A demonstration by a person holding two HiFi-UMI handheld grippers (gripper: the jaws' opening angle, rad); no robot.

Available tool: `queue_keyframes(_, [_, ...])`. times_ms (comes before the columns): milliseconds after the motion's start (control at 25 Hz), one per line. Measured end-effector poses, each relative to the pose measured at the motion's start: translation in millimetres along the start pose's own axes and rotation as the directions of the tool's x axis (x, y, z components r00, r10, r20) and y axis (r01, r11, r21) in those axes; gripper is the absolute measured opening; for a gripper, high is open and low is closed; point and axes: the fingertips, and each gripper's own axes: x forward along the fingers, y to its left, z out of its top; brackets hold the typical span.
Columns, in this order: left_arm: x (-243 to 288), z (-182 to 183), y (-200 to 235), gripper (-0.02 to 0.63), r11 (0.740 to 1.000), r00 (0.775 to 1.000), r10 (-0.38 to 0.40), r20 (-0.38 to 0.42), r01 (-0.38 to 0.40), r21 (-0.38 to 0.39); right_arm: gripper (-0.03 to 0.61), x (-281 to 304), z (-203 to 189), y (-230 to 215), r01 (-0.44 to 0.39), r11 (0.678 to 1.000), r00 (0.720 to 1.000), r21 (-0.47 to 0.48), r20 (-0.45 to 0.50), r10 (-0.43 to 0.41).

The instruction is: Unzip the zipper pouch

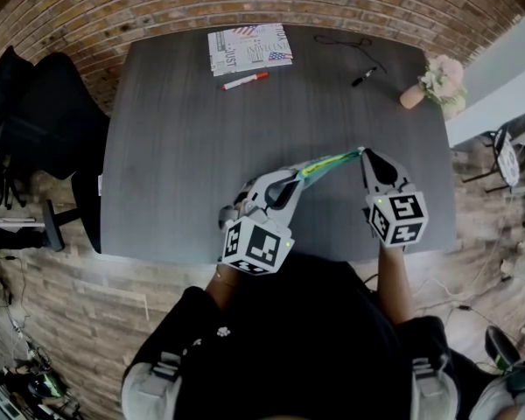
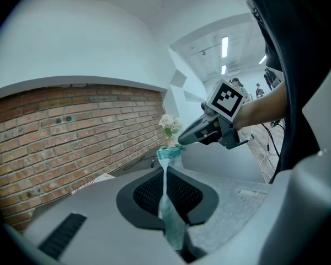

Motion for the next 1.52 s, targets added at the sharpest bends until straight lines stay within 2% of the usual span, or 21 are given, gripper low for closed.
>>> queue_keyframes(440, [-2.8, 2.9, -3.5, 0.006, 1.000, 1.000, -0.007, 0.006, 0.007, -0.008, 0.003, -7.2, -2.3, -0.9, 0.001, 1.000, 1.000, 0.014, 0.007, -0.001])
queue_keyframes(680, [-8.1, 2.8, 3.4, 0.006, 1.000, 1.000, 0.018, 0.017, -0.018, -0.024, 0.025, -5.3, -2.8, 5.4, -0.016, 1.000, 1.000, -0.002, 0.019, 0.016])
queue_keyframes(840, [-13.6, 3.3, 15.2, 0.006, 0.995, 0.998, 0.045, 0.044, -0.041, -0.093, 0.054, -5.9, 0.1, 6.7, -0.035, 0.996, 0.997, 0.080, 0.065, 0.030])
queue_keyframes(1000, [-18.2, 2.8, 29.9, 0.006, 0.991, 0.996, 0.077, 0.048, -0.071, -0.113, 0.074, -13.0, 10.0, 4.4, -0.057, 0.980, 0.989, 0.192, 0.143, 0.029])
queue_keyframes(1080, [-21.0, 0.0, 36.0, 0.006, 0.985, 0.994, 0.098, 0.055, -0.089, -0.150, 0.071, -17.2, 13.7, 5.0, -0.058, 0.974, 0.984, 0.219, 0.176, 0.020])
queue_keyframes(1280, [-33.0, -4.4, 56.0, 0.006, 0.960, 0.984, 0.171, 0.055, -0.154, -0.235, 0.000, -27.9, 28.6, 11.9, -0.061, 0.967, 0.958, 0.247, 0.287, -0.013])
queue_keyframes(1520, [-46.1, -17.6, 76.4, 0.006, 0.926, 0.975, 0.223, 0.023, -0.204, -0.318, -0.002, -34.2, 37.3, 18.3, -0.041, 0.969, 0.937, 0.242, 0.346, -0.047])
